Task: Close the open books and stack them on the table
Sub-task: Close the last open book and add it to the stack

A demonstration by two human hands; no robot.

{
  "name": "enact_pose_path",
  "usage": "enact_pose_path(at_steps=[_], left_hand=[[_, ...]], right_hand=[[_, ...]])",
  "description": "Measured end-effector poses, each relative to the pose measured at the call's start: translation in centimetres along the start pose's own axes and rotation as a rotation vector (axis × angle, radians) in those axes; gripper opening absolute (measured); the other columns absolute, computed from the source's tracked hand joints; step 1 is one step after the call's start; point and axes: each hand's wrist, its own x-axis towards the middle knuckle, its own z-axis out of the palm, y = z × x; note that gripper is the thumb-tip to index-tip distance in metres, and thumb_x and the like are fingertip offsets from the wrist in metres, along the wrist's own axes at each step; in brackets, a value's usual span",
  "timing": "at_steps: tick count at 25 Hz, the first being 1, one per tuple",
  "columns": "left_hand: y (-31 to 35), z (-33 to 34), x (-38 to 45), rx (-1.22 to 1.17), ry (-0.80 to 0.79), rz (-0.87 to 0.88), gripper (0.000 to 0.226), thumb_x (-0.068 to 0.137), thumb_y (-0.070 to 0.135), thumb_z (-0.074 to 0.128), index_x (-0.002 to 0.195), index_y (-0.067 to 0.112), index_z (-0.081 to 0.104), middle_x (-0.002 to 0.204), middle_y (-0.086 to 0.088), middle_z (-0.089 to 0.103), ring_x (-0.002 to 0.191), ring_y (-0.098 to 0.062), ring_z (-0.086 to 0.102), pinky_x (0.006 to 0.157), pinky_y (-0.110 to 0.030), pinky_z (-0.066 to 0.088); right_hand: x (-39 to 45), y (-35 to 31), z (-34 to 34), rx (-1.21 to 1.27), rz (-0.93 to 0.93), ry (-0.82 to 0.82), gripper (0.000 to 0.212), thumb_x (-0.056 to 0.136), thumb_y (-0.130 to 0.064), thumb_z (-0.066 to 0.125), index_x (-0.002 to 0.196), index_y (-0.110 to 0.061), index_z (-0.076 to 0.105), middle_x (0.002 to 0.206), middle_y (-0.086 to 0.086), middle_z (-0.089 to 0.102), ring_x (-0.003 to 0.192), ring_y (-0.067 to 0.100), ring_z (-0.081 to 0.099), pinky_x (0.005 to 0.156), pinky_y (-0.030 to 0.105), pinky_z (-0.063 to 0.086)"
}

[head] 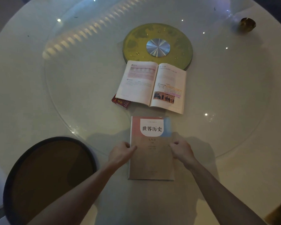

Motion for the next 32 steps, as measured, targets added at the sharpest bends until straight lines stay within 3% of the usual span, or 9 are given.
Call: enact_pose_path(at_steps=[4,9,11,13,16,18,24,28,32], left_hand=[[3.6,-4.8,3.8,-0.156,0.173,0.060,0.051,0.090,0.044,0.066,0.129,0.010,0.065,0.120,-0.009,0.070,0.104,-0.023,0.064,0.086,-0.031,0.048],[9.0,-10.4,10.4,-0.264,0.377,0.120,0.062,0.075,0.050,0.068,0.121,0.009,0.068,0.117,-0.013,0.069,0.109,-0.030,0.067,0.090,-0.036,0.053],[10.6,-11.4,12.1,-0.244,0.370,0.122,0.068,0.080,0.047,0.069,0.135,0.007,0.060,0.131,-0.015,0.063,0.120,-0.030,0.062,0.101,-0.039,0.050],[11.8,-11.8,14.1,-0.229,0.328,0.106,0.064,0.088,0.039,0.069,0.141,0.006,0.054,0.131,-0.009,0.062,0.118,-0.024,0.061,0.095,-0.033,0.047],[13.2,-11.9,16.2,-0.232,0.259,0.078,0.063,0.085,0.043,0.071,0.138,0.012,0.055,0.127,-0.005,0.067,0.111,-0.024,0.065,0.095,-0.036,0.053],[13.5,-12.0,17.1,-0.227,0.272,0.033,0.067,0.081,0.045,0.072,0.137,0.012,0.055,0.129,-0.009,0.067,0.114,-0.031,0.065,0.098,-0.046,0.054],[13.4,-12.3,19.1,-0.326,0.286,-0.023,0.042,0.075,0.041,0.075,0.109,0.017,0.073,0.103,-0.004,0.077,0.092,-0.026,0.073,0.089,-0.043,0.060],[13.9,-12.4,18.6,-0.557,0.195,0.077,0.008,0.085,0.016,0.072,0.092,0.016,0.075,0.095,-0.011,0.077,0.081,-0.025,0.073,0.083,-0.042,0.062],[14.9,-12.8,16.7,-0.790,0.087,0.121,0.017,0.089,0.005,0.063,0.076,0.016,0.061,0.083,-0.009,0.071,0.066,-0.021,0.067,0.058,-0.032,0.058]], right_hand=[[4.4,-3.2,-3.7,0.078,-0.076,0.119,0.020,0.092,-0.024,0.059,0.080,-0.010,0.068,0.075,0.006,0.066,0.070,0.020,0.056,0.063,0.033,0.043],[10.1,-8.4,-7.2,0.303,-0.115,0.113,0.036,0.095,-0.038,0.068,0.118,-0.010,0.072,0.107,0.002,0.074,0.082,0.005,0.064,0.065,0.022,0.048],[12.1,-9.7,-8.0,0.334,-0.097,0.135,0.036,0.096,-0.033,0.067,0.119,-0.005,0.071,0.107,0.004,0.072,0.076,0.003,0.063,0.055,0.017,0.046],[13.9,-10.4,-8.5,0.404,-0.034,0.159,0.039,0.095,-0.031,0.068,0.119,-0.001,0.070,0.102,0.007,0.071,0.074,0.009,0.064,0.054,0.020,0.046],[15.6,-11.2,-8.6,0.548,0.048,0.140,0.039,0.087,-0.034,0.073,0.102,0.002,0.071,0.089,0.019,0.071,0.074,0.027,0.066,0.056,0.032,0.044],[16.0,-11.6,-8.5,0.577,0.092,0.114,0.026,0.087,-0.031,0.071,0.089,-0.005,0.071,0.076,0.016,0.061,0.059,0.024,0.053,0.050,0.032,0.037],[16.8,-12.9,-7.9,0.493,0.113,0.077,0.029,0.086,-0.031,0.068,0.106,-0.011,0.076,0.089,0.004,0.070,0.063,0.015,0.054,0.054,0.028,0.037],[16.8,-13.4,-7.2,0.470,0.096,0.119,0.038,0.080,-0.035,0.072,0.109,-0.011,0.076,0.100,0.004,0.077,0.087,0.025,0.072,0.071,0.038,0.058],[15.4,-14.0,-7.5,0.602,0.110,0.078,0.027,0.085,-0.030,0.069,0.105,-0.012,0.075,0.095,0.008,0.080,0.081,0.025,0.076,0.067,0.035,0.061]])
